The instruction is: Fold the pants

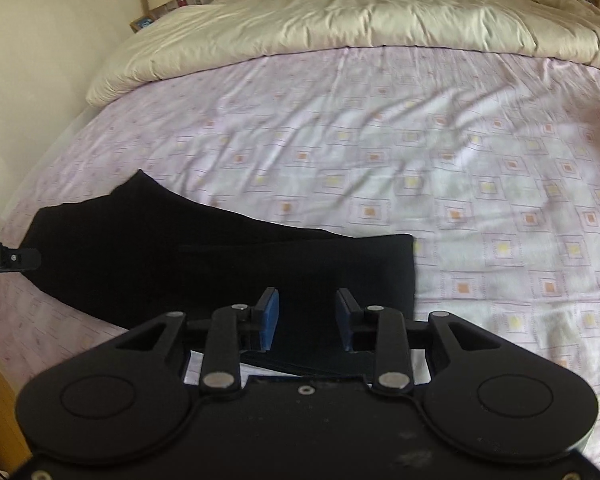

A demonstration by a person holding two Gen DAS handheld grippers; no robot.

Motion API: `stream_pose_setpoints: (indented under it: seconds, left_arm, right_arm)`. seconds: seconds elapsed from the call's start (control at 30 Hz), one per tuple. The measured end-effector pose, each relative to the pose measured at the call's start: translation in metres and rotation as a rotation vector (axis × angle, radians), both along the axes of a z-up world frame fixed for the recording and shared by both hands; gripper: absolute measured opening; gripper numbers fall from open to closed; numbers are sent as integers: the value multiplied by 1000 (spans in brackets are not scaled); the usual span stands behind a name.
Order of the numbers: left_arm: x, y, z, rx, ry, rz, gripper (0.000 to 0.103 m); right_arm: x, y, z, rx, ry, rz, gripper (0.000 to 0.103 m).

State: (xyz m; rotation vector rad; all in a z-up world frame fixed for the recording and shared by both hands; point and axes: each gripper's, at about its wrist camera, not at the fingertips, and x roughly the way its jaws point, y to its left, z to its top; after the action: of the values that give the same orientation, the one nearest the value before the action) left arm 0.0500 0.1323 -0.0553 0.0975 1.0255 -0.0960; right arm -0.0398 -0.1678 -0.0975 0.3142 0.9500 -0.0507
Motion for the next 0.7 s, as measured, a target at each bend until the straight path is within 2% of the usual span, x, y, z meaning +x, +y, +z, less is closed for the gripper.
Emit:
stream_pose_setpoints:
  seconds: [0.13, 0.2, 0.3, 0.43, 0.5, 0.57, 0.7]
  left_arm:
    - [9, 13, -5, 116, 2, -56, 31]
    - [14, 23, -9, 145, 1, -89, 31]
    - [24, 44, -14, 114, 17, -131, 31]
    - [42, 81, -17, 9, 37, -128, 31]
    - [53, 99, -18, -22, 44, -129, 31]
    - [64, 112, -20, -16, 41, -150, 31]
    - [84, 134, -25, 10, 42, -199, 31]
  right_arm:
    - [13, 31, 4, 11, 8, 24, 35]
    - [20, 47, 3, 22, 20, 31, 35]
    - [32, 79, 5, 20, 35, 46, 35]
    - [54, 120, 9, 52, 41, 38, 35]
    - [70, 140, 9, 44, 46, 42, 29]
    - [87, 156, 9, 49, 46, 33, 19]
    - [129, 178, 4, 49, 33, 0, 15]
